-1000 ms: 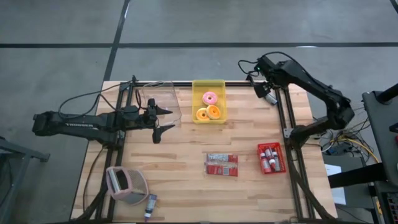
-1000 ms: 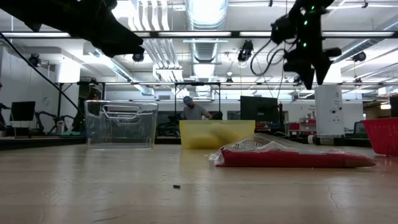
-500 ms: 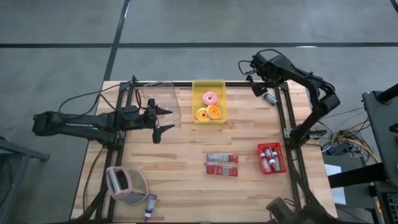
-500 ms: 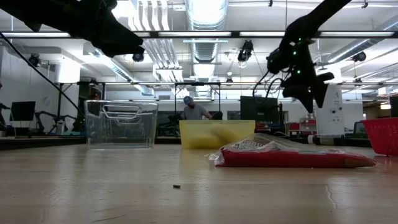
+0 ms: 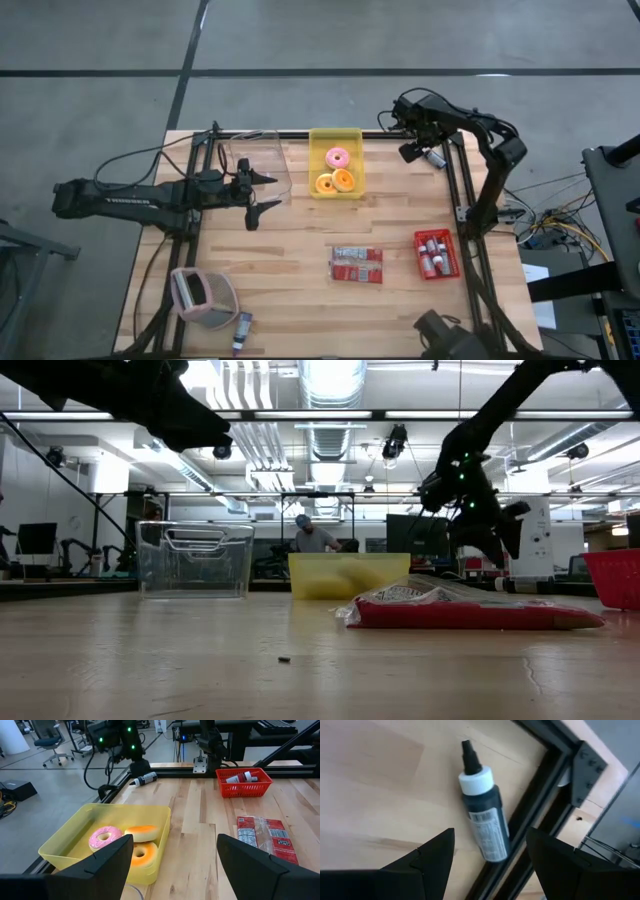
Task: Pick & Place Food Item
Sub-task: Put the black food coloring bottle into the red bin
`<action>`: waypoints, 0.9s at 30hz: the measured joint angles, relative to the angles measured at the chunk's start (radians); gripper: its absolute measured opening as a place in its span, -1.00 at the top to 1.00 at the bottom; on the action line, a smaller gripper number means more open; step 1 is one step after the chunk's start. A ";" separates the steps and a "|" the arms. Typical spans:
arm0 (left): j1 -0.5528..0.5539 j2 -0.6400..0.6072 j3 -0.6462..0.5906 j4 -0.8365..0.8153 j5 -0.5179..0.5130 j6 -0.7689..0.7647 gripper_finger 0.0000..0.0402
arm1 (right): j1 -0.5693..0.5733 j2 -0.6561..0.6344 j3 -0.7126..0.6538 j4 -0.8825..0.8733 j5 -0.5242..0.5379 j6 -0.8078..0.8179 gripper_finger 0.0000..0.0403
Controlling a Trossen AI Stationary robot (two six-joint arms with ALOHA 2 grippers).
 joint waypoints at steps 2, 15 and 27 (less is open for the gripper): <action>0.000 0.000 0.000 0.000 0.000 0.000 -0.46 | 0.000 0.025 0.000 0.007 0.000 -0.006 -0.20; 0.000 0.000 0.000 0.000 0.000 0.000 -0.46 | -0.017 0.155 0.000 0.018 0.014 -0.016 -0.20; 0.000 0.000 0.000 0.000 0.000 0.000 -0.45 | -0.041 0.173 -0.002 0.017 0.010 0.006 -0.09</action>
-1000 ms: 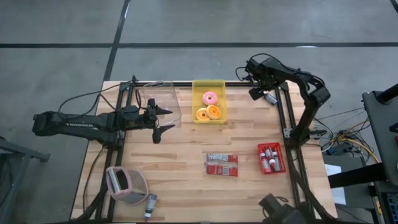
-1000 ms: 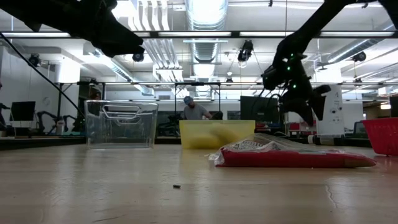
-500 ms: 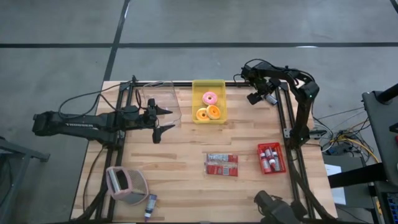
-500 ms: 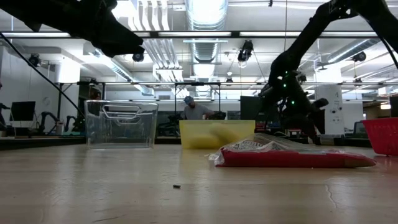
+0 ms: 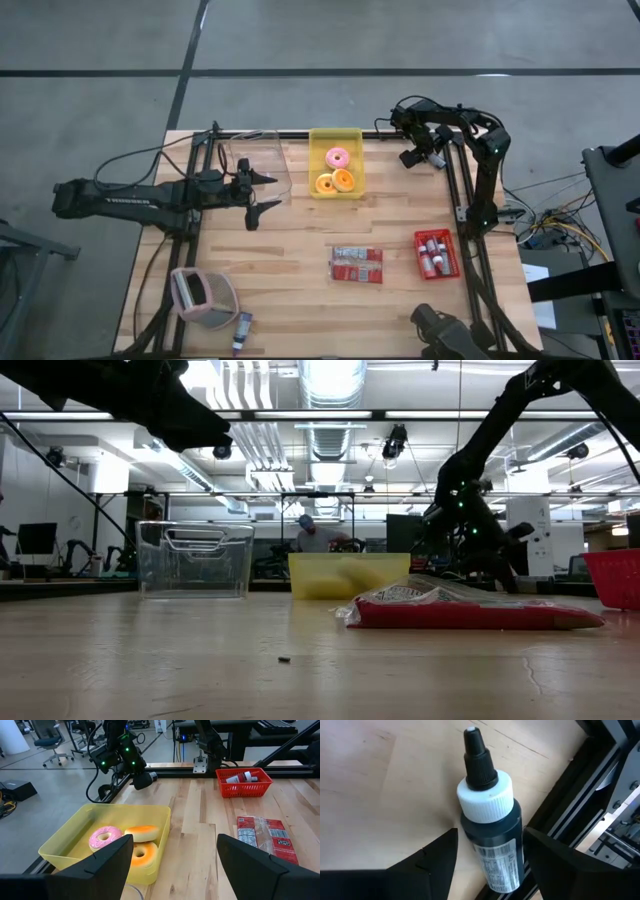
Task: Pick & Place Food Item
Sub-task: Put the black food coloring bottle into the red bin
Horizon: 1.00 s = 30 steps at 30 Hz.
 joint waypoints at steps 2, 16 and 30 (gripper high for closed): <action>0.000 0.000 0.000 0.000 0.000 0.000 -0.45 | 0.000 0.000 0.000 0.001 0.000 0.001 -0.02; 0.000 0.000 0.000 0.000 0.000 0.000 -0.46 | 0.000 -0.001 0.000 0.002 0.000 0.001 0.30; 0.000 0.000 0.000 0.000 0.000 0.000 -0.45 | 0.000 -0.001 0.000 0.004 0.001 0.050 0.31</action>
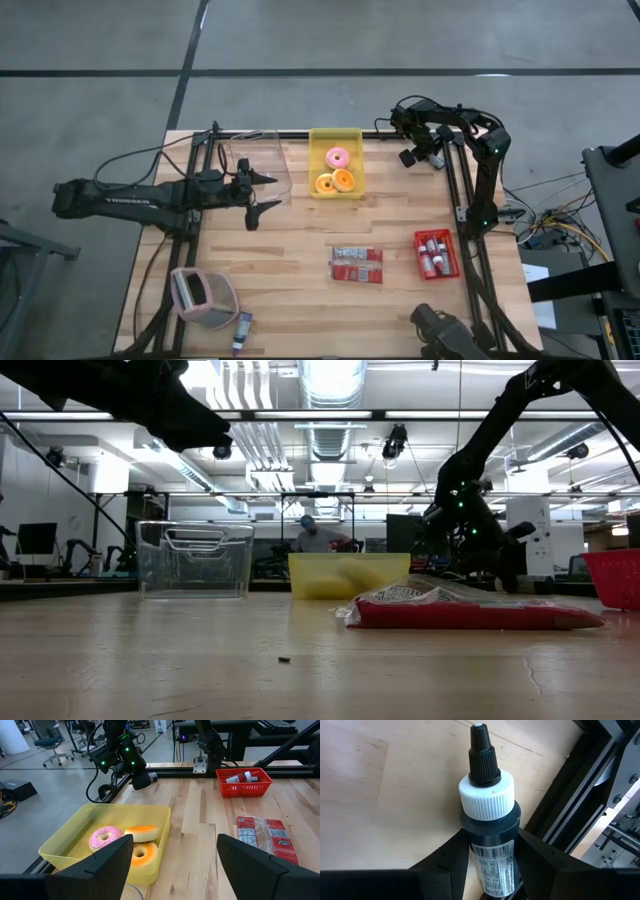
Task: Pick & Place Food Item
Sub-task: Put the black food coloring bottle into the red bin
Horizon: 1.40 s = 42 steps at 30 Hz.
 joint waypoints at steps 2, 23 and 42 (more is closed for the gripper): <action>0.000 0.000 0.000 0.000 0.000 0.000 -0.46 | 0.000 0.000 0.000 -0.001 0.000 0.000 0.31; 0.000 0.000 0.000 0.000 0.000 0.000 -0.46 | 0.057 -0.237 -0.001 -0.119 -0.113 0.122 0.31; 0.000 0.000 0.000 0.000 0.000 0.000 -0.46 | 0.551 -0.750 -0.015 -0.170 -0.142 0.582 0.31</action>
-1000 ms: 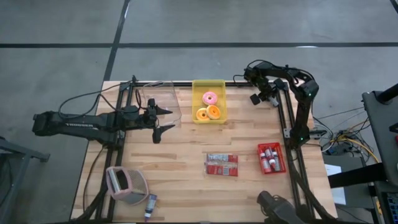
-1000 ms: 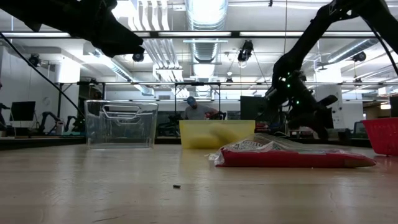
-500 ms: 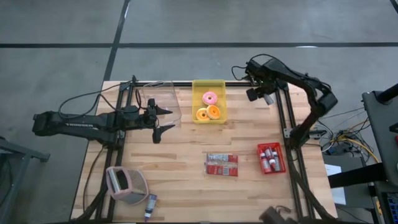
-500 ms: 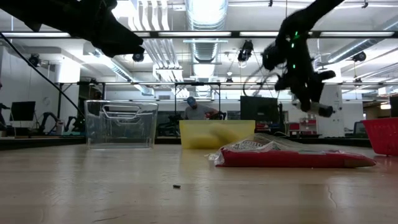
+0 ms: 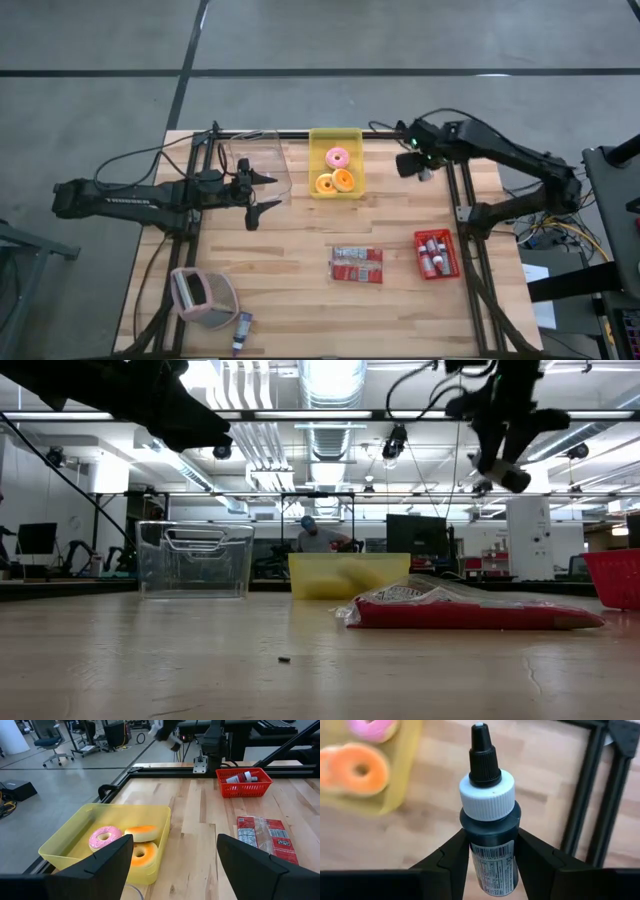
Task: Pick & Place Food Item
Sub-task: Put the black food coloring bottle into the red bin
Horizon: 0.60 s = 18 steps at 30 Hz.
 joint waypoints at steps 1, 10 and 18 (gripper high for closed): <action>0.000 0.000 0.000 0.000 0.000 0.000 -0.46 | 0.037 -0.017 -0.001 -0.012 -0.004 0.023 0.31; 0.000 0.000 0.000 0.000 0.000 0.000 -0.46 | 0.422 -0.107 -0.046 -0.031 0.018 0.371 0.31; 0.000 0.000 0.000 0.000 0.000 0.000 -0.45 | 0.700 -0.075 -0.108 -0.025 -0.064 0.652 0.31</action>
